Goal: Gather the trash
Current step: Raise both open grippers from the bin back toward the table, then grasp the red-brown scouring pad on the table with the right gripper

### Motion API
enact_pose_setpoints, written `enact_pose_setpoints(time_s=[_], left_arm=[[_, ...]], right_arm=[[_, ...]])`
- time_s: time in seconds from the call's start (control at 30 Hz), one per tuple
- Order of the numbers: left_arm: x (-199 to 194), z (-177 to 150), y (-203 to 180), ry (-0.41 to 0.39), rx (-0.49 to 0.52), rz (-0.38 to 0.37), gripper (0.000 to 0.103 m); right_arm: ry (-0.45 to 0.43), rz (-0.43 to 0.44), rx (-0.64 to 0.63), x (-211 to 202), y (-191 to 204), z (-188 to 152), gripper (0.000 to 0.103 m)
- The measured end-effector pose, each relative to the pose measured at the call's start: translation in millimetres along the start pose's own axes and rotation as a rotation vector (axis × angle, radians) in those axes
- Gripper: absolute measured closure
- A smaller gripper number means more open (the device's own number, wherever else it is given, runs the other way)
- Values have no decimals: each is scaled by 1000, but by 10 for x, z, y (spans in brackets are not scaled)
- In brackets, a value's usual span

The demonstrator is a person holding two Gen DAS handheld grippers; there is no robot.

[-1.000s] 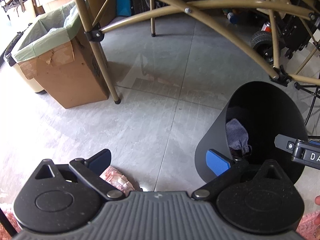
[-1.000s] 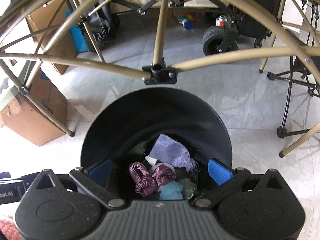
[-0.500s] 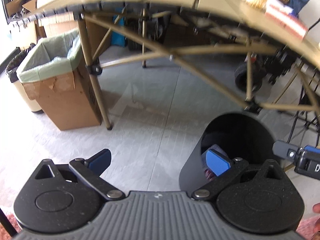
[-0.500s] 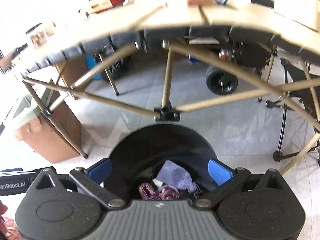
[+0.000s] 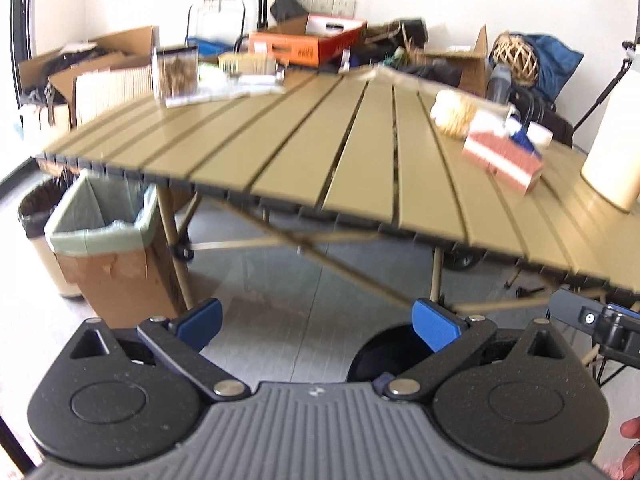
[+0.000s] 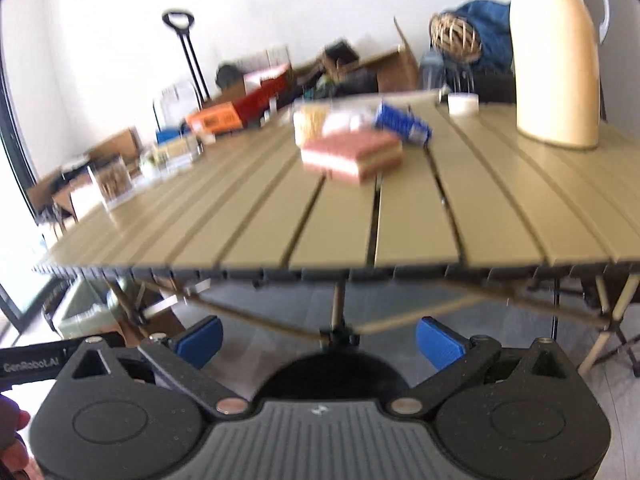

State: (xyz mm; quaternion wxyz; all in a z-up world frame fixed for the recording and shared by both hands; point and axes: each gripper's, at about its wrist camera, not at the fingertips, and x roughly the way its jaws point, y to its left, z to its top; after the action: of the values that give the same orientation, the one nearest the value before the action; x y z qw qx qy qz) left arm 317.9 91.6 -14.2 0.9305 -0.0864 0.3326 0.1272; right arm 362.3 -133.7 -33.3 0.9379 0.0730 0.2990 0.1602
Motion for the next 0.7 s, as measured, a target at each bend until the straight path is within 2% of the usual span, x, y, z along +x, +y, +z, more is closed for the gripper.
enact_pose_setpoints(time_s=[0.2, 0.43, 0.57, 0.7], left_arm=[[-87, 244, -146, -67, -11, 6, 0], [51, 523, -316, -102, -26, 3, 0], [150, 711, -418, -123, -8, 13, 0], [265, 911, -483, -140, -10, 12, 0]], right_arm=[[-106, 21, 11, -73, -135, 364, 0], [-214, 56, 46, 11, -345, 729, 0], [-264, 29, 44, 72, -447, 925, 0], [-302, -34, 25, 178, -492, 1094, 0]])
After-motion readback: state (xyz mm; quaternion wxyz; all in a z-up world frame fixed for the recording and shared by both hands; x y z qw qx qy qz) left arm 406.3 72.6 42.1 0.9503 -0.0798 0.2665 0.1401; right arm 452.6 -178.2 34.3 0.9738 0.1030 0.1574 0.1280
